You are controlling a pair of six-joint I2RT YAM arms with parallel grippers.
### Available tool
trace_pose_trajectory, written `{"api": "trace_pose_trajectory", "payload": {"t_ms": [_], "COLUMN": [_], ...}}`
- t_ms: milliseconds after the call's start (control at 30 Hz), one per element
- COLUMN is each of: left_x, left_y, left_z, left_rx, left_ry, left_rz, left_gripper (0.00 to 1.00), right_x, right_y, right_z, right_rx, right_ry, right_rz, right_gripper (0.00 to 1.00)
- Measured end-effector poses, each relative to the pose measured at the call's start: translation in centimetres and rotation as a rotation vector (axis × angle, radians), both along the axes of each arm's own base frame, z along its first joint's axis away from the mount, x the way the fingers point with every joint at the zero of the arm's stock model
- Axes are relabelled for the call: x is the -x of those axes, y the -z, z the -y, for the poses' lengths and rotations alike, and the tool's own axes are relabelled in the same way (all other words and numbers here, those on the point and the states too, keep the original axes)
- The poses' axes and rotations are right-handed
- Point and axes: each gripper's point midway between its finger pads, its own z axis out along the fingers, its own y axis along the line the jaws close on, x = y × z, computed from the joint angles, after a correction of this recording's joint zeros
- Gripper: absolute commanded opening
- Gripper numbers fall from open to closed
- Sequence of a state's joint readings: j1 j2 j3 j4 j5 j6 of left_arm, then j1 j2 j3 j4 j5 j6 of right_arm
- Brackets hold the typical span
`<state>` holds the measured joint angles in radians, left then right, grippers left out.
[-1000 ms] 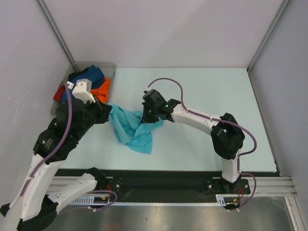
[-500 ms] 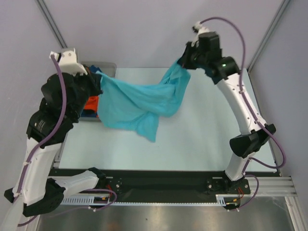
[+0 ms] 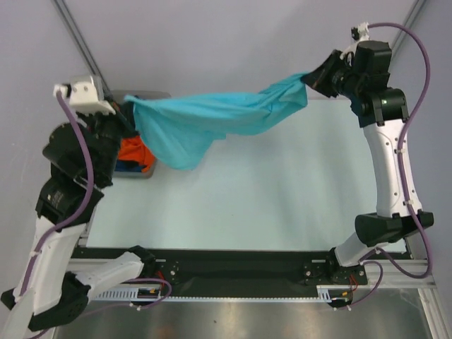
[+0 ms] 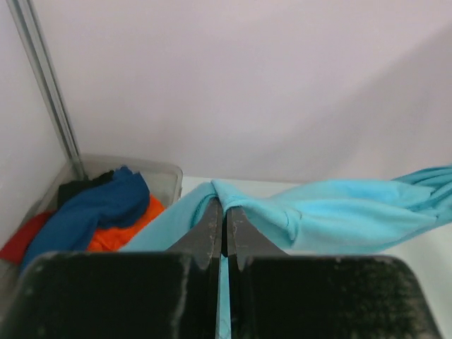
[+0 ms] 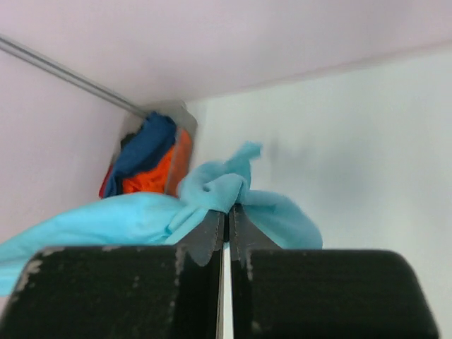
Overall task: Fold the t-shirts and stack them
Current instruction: Flatten the tshirt out
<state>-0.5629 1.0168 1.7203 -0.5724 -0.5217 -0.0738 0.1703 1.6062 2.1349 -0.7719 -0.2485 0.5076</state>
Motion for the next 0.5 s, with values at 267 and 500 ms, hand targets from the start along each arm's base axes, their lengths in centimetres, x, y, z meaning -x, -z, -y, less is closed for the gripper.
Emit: {"api": "trace_pose_trajectory", "payload": {"t_ms": [267, 500], "left_x": [2.1, 6.0], "left_y": [23.8, 40.2], "left_z": [2.3, 4.9], "left_rx": [0.001, 0.028], "left_ry": [0.11, 0.205], "left_rz": [-0.435, -0.879], "left_gripper": [0.0, 0.0], "right_x": [10.3, 8.6], "right_y": [8.9, 14.3], "right_z": [3.2, 5.5], "right_rx": [0.061, 0.107], "right_ry": [0.097, 0.2], "right_rz": [-0.323, -0.431], "right_gripper": [0.0, 0.0]}}
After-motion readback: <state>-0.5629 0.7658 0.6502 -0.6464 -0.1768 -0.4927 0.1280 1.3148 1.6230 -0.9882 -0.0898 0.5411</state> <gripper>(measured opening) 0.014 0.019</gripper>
